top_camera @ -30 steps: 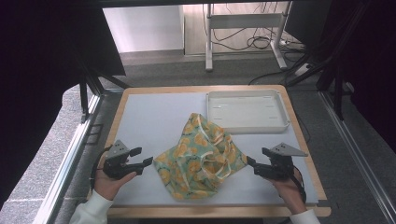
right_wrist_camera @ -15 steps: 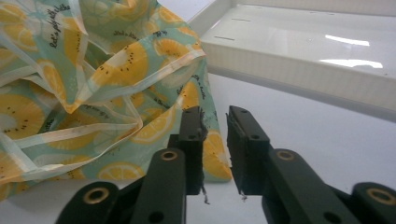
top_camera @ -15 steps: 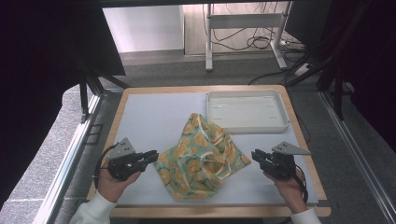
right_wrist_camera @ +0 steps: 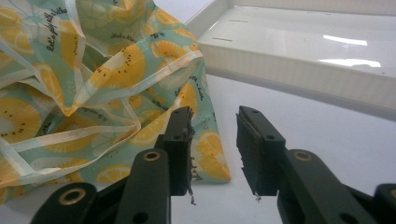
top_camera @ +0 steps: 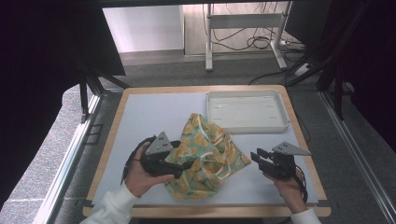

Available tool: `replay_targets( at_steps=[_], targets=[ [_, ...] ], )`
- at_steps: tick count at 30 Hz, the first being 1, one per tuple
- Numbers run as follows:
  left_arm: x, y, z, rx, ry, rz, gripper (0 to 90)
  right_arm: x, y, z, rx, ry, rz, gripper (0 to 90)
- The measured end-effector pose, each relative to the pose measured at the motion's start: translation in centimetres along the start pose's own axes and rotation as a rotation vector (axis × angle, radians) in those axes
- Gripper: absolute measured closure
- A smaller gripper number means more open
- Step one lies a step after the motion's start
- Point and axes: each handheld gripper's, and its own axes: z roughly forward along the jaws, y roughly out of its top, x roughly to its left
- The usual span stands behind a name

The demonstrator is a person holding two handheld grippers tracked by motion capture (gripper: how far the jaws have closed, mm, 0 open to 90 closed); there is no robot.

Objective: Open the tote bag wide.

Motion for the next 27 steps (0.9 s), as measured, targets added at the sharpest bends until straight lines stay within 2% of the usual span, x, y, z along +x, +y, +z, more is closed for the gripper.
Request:
replay_targets(
  at_steps=[3,4,5,8,10,12,13,14,16,20,27],
  targets=[
    [0.0,0.3,1.0,0.023,0.003,0.002,20.5,-0.1,0.0,0.0,-0.001,-0.001,0.002,60.9],
    [0.1,0.3,1.7,0.05,0.015,0.02,22.8,-0.1,0.0,0.1,-0.001,-0.002,0.004,60.2],
    [0.1,0.3,1.7,0.05,0.015,0.02,25.8,-0.1,-0.1,0.1,0.0,-0.003,0.004,59.6],
    [0.4,-0.1,2.5,0.072,0.031,0.024,42.3,-0.1,0.0,0.1,0.0,-0.003,0.005,58.4],
    [0.6,-0.3,2.6,0.079,0.019,0.02,56.3,-0.1,0.0,0.1,0.0,-0.004,0.004,57.8],
    [0.7,-0.4,2.6,0.083,0.017,0.022,66.5,-0.1,0.0,0.2,-0.001,-0.004,0.002,57.4],
    [0.7,-0.4,2.6,0.082,0.016,0.023,66.5,-0.1,0.0,0.2,-0.001,-0.004,0.002,57.4],
    [0.8,-0.4,2.5,0.08,0.007,0.024,75.1,0.0,0.0,0.2,0.001,-0.003,0.003,57.2],
    [1.0,-0.5,2.4,0.079,0.001,0.024,81.5,-0.1,0.0,0.2,0.002,-0.003,0.003,56.9],
    [1.2,-0.6,2.2,0.069,-0.003,0.021,87.2,-0.1,0.0,0.3,0.005,-0.005,0.004,55.7],
    [1.8,-0.7,1.2,0.041,0.0,-0.001,89.2,-0.2,-0.1,0.5,0.012,-0.009,0.007,52.0]
  ],
)
